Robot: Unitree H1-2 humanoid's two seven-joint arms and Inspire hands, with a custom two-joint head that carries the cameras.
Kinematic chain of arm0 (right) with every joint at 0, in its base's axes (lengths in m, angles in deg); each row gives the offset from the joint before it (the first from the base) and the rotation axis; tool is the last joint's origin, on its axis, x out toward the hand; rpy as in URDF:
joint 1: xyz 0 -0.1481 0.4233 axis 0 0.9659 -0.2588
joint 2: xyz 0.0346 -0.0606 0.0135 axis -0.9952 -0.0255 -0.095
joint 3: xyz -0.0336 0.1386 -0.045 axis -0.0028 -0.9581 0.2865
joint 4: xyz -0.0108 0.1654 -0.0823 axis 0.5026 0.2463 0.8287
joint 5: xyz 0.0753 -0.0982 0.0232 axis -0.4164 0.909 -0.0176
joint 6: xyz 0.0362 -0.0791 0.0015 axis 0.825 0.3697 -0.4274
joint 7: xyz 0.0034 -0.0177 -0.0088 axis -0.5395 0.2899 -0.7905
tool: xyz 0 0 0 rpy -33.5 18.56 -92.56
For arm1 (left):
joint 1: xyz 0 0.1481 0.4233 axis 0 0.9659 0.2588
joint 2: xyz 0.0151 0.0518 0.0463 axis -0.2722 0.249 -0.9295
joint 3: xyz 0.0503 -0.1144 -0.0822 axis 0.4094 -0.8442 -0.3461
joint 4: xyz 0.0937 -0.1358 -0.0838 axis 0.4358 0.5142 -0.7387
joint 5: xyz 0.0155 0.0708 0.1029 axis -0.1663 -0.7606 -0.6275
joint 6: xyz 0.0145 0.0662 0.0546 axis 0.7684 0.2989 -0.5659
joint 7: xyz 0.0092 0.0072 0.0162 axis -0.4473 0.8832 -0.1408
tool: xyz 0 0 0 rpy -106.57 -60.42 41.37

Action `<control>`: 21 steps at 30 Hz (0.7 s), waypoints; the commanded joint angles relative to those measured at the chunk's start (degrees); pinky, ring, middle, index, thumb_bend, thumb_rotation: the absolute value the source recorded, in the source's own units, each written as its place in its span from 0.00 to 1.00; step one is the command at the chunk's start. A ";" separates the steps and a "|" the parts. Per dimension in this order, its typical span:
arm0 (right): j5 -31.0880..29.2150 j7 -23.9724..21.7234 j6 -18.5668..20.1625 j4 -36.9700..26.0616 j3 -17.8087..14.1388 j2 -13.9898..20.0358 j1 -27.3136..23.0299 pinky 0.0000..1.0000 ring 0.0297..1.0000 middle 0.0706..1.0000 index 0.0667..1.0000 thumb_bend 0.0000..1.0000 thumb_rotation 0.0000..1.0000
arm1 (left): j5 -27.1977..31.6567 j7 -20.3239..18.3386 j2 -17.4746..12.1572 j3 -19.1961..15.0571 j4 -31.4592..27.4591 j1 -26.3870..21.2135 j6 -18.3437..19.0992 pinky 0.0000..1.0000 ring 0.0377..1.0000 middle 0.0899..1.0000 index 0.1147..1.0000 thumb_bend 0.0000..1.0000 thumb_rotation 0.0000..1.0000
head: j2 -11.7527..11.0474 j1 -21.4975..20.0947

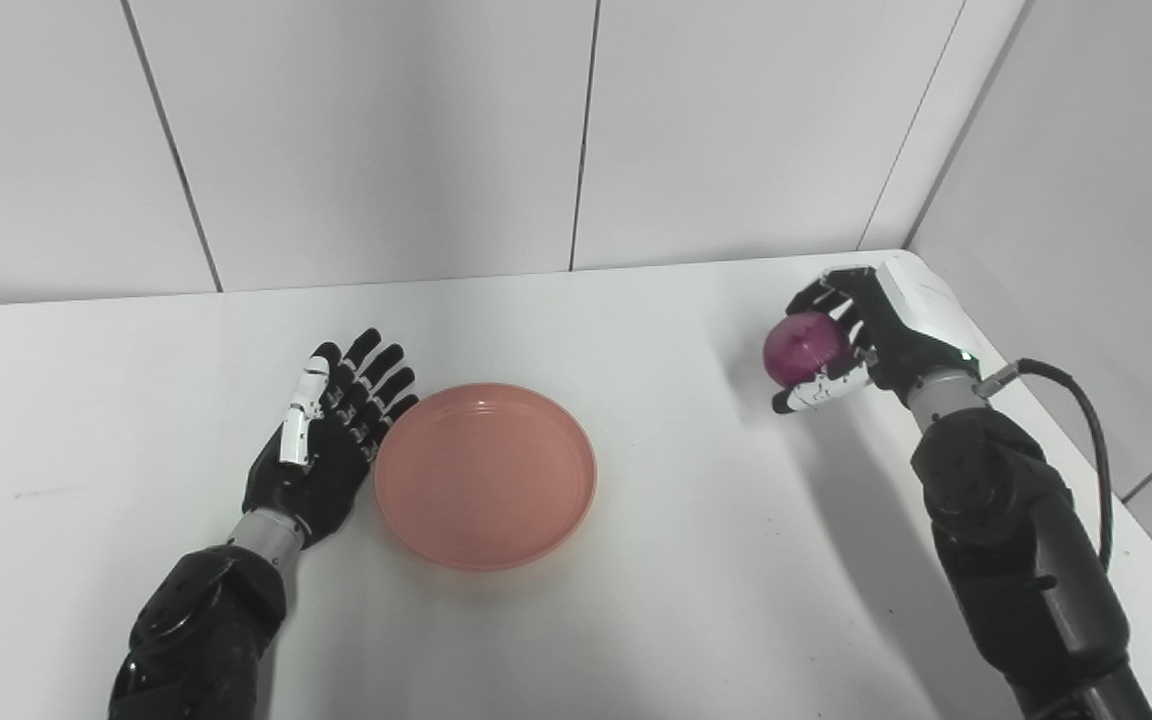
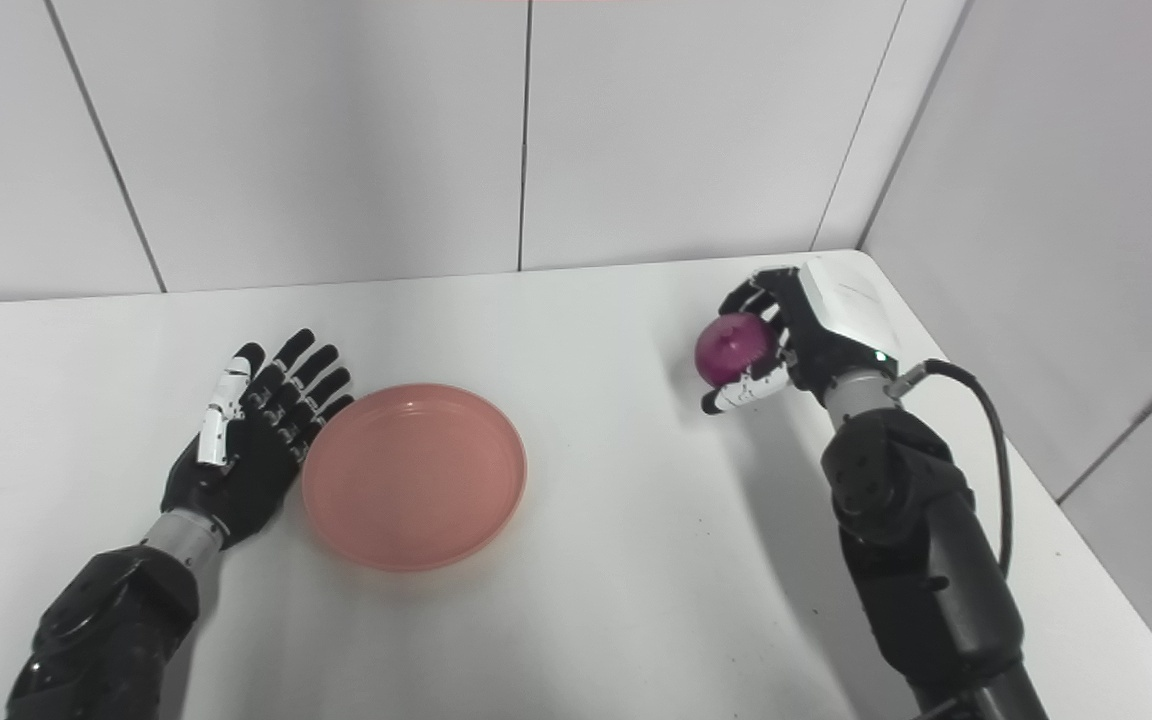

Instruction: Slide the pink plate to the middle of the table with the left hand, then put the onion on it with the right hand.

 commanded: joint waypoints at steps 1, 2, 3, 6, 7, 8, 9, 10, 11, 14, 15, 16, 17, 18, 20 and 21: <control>0.40 0.88 -0.57 -3.17 0.03 0.28 -3.31 0.36 0.42 0.42 0.47 0.53 0.00 | -1.07 1.51 0.18 0.23 2.16 1.57 1.54 0.97 0.97 0.97 0.96 0.39 1.00 | -0.07 0.23; 0.22 0.71 -0.71 -3.65 0.43 0.14 -3.63 0.36 0.42 0.41 0.48 0.53 0.00 | -0.99 1.52 0.25 0.19 2.12 1.57 1.62 0.97 0.98 0.97 0.96 0.39 1.00 | -0.09 0.32; -0.25 0.56 -1.18 -4.09 0.94 -0.10 -4.04 0.35 0.41 0.41 0.48 0.53 0.00 | -0.95 1.60 0.35 0.13 2.13 1.56 1.67 0.97 0.98 0.97 0.96 0.39 1.00 | -0.11 0.41; 0.16 -0.19 -1.13 -5.54 2.97 -1.30 -5.43 0.40 0.45 0.43 0.47 0.53 0.00 | -1.01 1.65 0.57 0.08 2.25 1.56 1.53 0.97 0.97 0.97 0.96 0.39 1.00 | -0.12 0.92; 0.91 -0.27 -0.92 -6.06 3.82 -1.86 -5.90 0.40 0.45 0.43 0.47 0.53 0.00 | -1.06 1.63 0.63 0.07 2.28 1.57 1.46 0.97 0.97 0.97 0.96 0.39 1.00 | -0.12 0.92; 2.00 -0.60 -0.60 -6.64 4.97 -2.84 -6.67 0.41 0.45 0.43 0.47 0.53 0.00 | -1.14 1.68 0.74 0.09 2.17 1.60 1.46 0.97 0.97 0.97 0.96 0.39 1.00 | -0.12 1.28; 2.73 -0.87 -0.35 -7.01 5.70 -3.48 -7.17 0.40 0.45 0.44 0.46 0.53 0.00 | -1.21 1.71 0.83 0.09 2.08 1.62 1.47 0.97 0.97 0.97 0.96 0.39 1.00 | -0.11 1.35; 3.01 -0.91 -0.60 -7.05 6.66 -4.07 -7.71 0.39 0.45 0.44 0.46 0.53 0.00 | -1.37 1.98 0.98 0.12 1.89 1.65 1.63 0.97 0.97 0.97 0.96 0.39 1.00 | -0.09 1.83; 3.25 -0.99 -0.83 -7.06 7.24 -4.50 -8.06 0.39 0.44 0.44 0.47 0.53 0.00 | -1.48 2.19 1.09 0.15 1.76 1.67 1.74 0.97 0.97 0.97 0.96 0.39 1.00 | -0.09 1.83; 4.06 -1.78 -0.72 -6.74 9.35 -6.72 -9.11 0.37 0.43 0.43 0.47 0.53 0.00 | -1.69 2.33 1.35 0.42 1.71 1.73 1.46 0.97 0.97 0.96 0.96 0.39 1.00 | -0.12 2.88; 4.21 -1.92 -0.72 -6.65 9.87 -7.21 -9.31 0.38 0.44 0.43 0.47 0.53 0.00 | -1.76 2.36 1.41 0.52 1.71 1.76 1.32 0.97 0.97 0.96 0.96 0.39 1.00 | -0.12 2.88; 4.30 -1.71 -1.36 -6.19 10.78 -7.91 -9.58 0.38 0.44 0.44 0.46 0.53 0.00 | -1.81 2.37 1.52 0.61 1.67 1.80 1.21 0.97 0.96 0.96 0.96 0.39 1.00 | -0.17 3.19; 4.36 -1.54 -1.83 -5.85 11.41 -8.38 -9.76 0.37 0.44 0.44 0.46 0.53 0.00 | -1.83 2.39 1.60 0.68 1.65 1.83 1.14 0.97 0.96 0.96 0.96 0.39 1.00 | -0.17 3.23; 4.44 -1.22 -2.40 -5.14 12.27 -9.07 -9.95 0.35 0.41 0.42 0.47 0.53 0.00 | -1.82 2.58 1.77 0.70 1.48 1.88 1.28 0.97 0.96 0.96 0.96 0.39 1.00 | -0.23 3.64; 4.61 -0.73 -3.08 -3.97 13.59 -10.06 -10.25 0.32 0.38 0.41 0.49 0.53 0.00 | -1.83 2.96 2.02 0.78 1.14 1.94 1.56 0.97 0.97 0.96 0.95 0.39 1.00 | -0.29 4.17; 4.70 -0.55 -3.33 -3.51 14.07 -10.43 -10.37 0.32 0.38 0.41 0.49 0.53 0.00 | -1.84 3.12 2.11 0.83 1.01 1.96 1.67 0.97 0.97 0.96 0.95 0.39 1.00 | -0.29 4.17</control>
